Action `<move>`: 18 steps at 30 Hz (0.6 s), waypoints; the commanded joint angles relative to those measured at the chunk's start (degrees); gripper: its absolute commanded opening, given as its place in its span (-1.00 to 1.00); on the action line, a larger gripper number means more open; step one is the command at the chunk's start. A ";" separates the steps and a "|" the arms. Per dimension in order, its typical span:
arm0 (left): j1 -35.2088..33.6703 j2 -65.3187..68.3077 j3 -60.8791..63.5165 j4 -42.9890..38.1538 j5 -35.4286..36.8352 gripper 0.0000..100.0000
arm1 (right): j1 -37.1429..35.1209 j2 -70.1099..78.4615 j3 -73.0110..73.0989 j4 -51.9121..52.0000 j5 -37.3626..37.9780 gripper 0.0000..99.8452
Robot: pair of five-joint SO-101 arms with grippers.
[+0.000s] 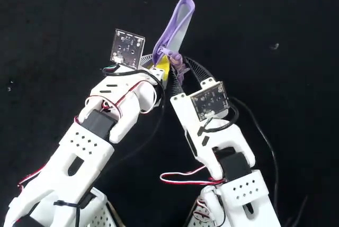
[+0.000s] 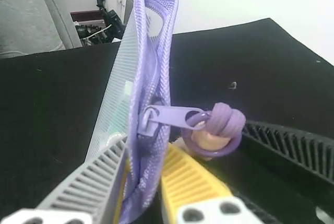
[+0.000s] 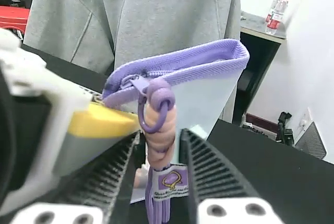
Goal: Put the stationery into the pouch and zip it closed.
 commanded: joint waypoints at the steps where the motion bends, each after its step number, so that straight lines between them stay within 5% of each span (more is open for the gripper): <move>1: 0.84 -0.35 -2.77 0.35 -1.14 -0.94 | 0.09 0.31 -3.30 -1.58 -0.09 -0.96; 10: 0.13 -0.35 -1.71 0.00 -1.41 -0.94 | 5.01 0.22 -7.43 2.99 0.00 -0.98; 18: 1.80 -0.35 0.22 0.35 -12.31 -0.94 | 11.78 0.31 -17.27 13.54 -0.35 -0.98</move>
